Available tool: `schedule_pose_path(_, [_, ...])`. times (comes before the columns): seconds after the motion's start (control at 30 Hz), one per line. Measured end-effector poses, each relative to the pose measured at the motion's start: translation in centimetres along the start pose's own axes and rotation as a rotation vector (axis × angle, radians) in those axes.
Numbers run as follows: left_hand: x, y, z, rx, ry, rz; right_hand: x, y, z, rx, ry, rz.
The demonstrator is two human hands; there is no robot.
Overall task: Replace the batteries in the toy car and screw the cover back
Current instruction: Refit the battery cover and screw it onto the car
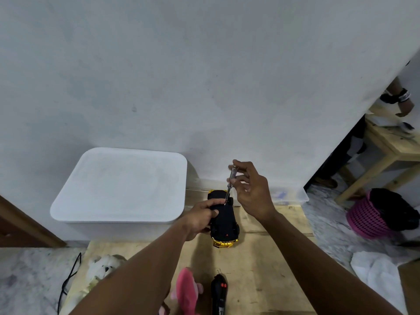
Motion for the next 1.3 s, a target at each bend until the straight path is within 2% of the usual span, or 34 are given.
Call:
schedule_pose_path(0.17, [-0.5,0.7,-0.4,-0.011,-0.016,-0.003,0.0,-1.1,0.4,0.032,0.050,-0.060])
schedule_pose_path(0.3, [-0.2,1.0,-0.5,-0.019,-0.012,0.001,-0.1,-1.5,0.4,0.066,0.023,-0.031])
schedule_pose_path(0.9, [1.0,0.4,-0.9,-0.025,0.026,0.013,0.3,-1.7,-0.1,0.034,0.014,-0.015])
schedule_pose_path(1.2, [0.2,1.0,-0.9,-0.038,-0.010,0.033,-0.1,-2.5,-0.1,0.098,0.023,-0.070])
schedule_pose_path(1.3, [0.3,1.0,-0.8,-0.041,-0.008,0.023,0.1,-2.3,-0.1,0.063,0.022,-0.028])
Point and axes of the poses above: each hand's wrist, its own z-axis towards the middle knuckle, its own x-axis out of the back of the hand, y = z × x, the point moved 7 cm from there along z, towards the middle knuckle, and after that the axes turned 1 degree about y, right-handed, at the moved point
